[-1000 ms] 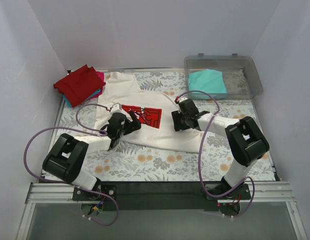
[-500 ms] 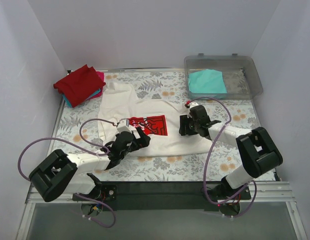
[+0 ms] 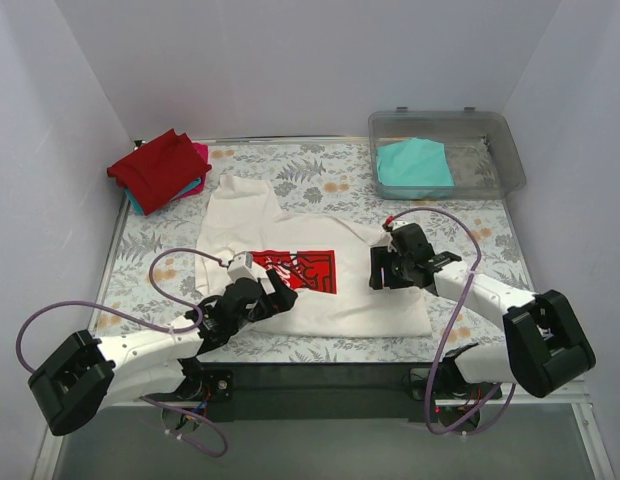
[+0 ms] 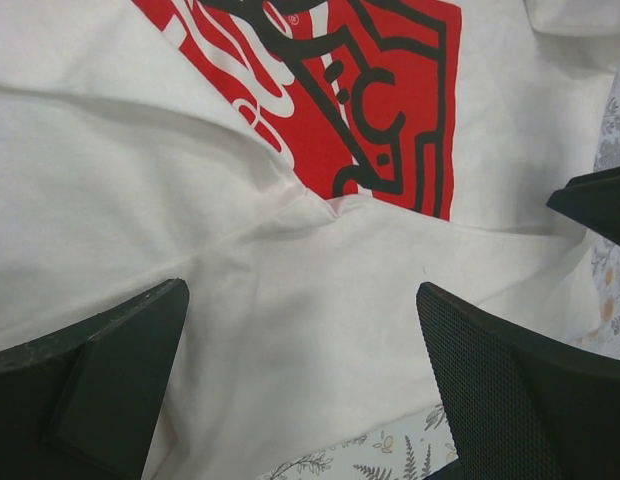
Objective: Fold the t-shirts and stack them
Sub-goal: Fold the tshirt
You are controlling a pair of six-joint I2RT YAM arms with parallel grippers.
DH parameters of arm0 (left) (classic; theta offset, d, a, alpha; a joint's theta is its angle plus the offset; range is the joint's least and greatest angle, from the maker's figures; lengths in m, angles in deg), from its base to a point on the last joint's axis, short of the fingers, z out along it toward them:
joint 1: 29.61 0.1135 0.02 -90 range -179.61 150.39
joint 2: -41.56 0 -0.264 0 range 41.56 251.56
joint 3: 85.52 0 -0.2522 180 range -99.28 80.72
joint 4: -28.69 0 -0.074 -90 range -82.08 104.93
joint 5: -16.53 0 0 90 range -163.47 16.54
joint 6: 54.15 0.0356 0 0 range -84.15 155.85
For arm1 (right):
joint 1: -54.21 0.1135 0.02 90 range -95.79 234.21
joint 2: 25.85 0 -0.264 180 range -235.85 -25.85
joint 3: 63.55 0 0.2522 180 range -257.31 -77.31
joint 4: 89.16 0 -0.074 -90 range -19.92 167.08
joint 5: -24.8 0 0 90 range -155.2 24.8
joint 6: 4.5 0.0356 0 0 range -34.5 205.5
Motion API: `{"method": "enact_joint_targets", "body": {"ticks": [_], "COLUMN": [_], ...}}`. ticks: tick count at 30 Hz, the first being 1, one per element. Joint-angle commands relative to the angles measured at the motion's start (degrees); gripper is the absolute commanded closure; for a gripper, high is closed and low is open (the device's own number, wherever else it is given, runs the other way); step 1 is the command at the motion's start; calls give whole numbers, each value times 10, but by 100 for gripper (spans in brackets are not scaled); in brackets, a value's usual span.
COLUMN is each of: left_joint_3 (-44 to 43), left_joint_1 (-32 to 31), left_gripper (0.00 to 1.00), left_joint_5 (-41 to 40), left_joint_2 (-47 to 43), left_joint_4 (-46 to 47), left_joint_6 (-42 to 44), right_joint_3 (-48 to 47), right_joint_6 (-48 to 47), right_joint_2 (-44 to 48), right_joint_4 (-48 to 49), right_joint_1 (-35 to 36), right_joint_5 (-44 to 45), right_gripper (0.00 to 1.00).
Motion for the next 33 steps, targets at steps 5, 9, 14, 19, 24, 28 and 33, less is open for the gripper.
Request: {"method": "enact_joint_targets", "body": {"ticks": [5, 9, 14, 19, 24, 28, 33], "left_joint_3": [-68, -87, -95, -83, -90, -83, -70], "left_joint_1": [-10, -13, -18, -19, -19, -19, -20], "left_gripper": [9, 9, 9, 9, 9, 9, 9], "left_joint_5": [-27, -22, -3, -11, -5, 7, 19], "left_joint_2": [-24, -1, 39, 32, 46, 54, 70], "left_joint_4": [-70, -36, -18, -13, -9, 10, 32], "left_joint_6": [33, 47, 47, 45, 53, 55, 51], "right_joint_3": [-116, -155, -197, -186, -178, -174, -178], "right_joint_6": [-30, -43, -45, -44, -41, -38, -43], "right_joint_2": [-27, -84, -146, -145, -161, -180, -177], "right_joint_4": [-48, -28, -28, -28, -21, 5, 48], "right_joint_1": [2, 2, 1, 1, -5, -10, -12], "right_joint_5": [16, 25, 29, 43, 83, 86, 108], "right_gripper": [41, 41, 42, 42, 41, 43, 43]}}
